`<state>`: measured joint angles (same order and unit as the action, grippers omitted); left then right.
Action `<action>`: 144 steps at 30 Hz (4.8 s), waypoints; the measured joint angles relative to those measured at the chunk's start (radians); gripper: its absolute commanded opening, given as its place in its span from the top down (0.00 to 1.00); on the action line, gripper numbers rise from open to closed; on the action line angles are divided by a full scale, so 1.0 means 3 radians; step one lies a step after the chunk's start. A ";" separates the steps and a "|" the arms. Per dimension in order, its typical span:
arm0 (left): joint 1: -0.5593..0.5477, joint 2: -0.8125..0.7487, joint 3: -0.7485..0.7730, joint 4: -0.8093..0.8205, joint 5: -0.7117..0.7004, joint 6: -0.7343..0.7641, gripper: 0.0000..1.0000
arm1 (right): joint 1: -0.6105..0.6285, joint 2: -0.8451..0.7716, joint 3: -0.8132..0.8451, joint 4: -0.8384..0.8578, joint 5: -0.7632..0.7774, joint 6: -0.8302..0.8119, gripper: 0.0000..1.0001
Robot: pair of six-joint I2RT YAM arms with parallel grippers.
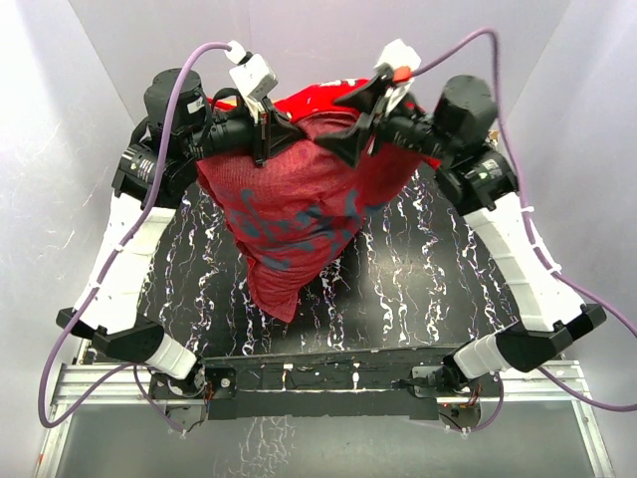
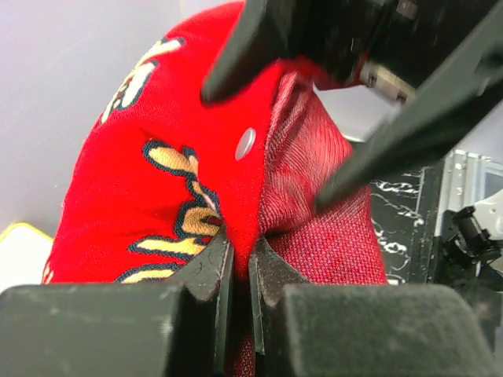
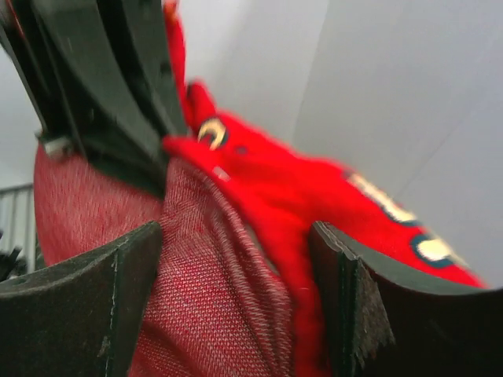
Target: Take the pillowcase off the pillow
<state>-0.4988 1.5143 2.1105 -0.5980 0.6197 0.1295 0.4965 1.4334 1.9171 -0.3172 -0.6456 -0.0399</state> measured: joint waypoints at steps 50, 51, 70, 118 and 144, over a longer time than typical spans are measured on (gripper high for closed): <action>-0.0136 -0.0188 0.0759 -0.1115 -0.0070 0.0678 0.52 | 0.1011 -0.0467 -0.1386 0.0599 0.1073 -0.0841 0.92; -0.0136 -0.0206 0.0717 -0.1119 -0.0135 0.0720 0.52 | 0.1016 -0.0460 -0.1377 0.0595 0.1080 -0.0844 0.92; -0.0163 -0.0254 0.0088 -0.0641 -0.1153 0.1203 0.59 | 0.1113 -0.0415 -0.1335 0.0548 0.1228 -0.0913 0.92; -0.0153 0.0173 0.0757 -0.0451 -0.0287 0.0006 1.00 | 0.1506 -0.0070 0.0427 -0.1108 0.0968 -0.2271 0.34; -0.0111 0.0177 0.0801 -0.0463 -0.0120 -0.0315 1.00 | 0.1523 0.0172 0.0271 -0.0868 0.1373 -0.1701 0.92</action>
<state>-0.5320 1.5673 2.3508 -0.7368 0.5838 0.0349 0.9535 1.4849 1.9984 -0.5777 -0.2337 -0.5503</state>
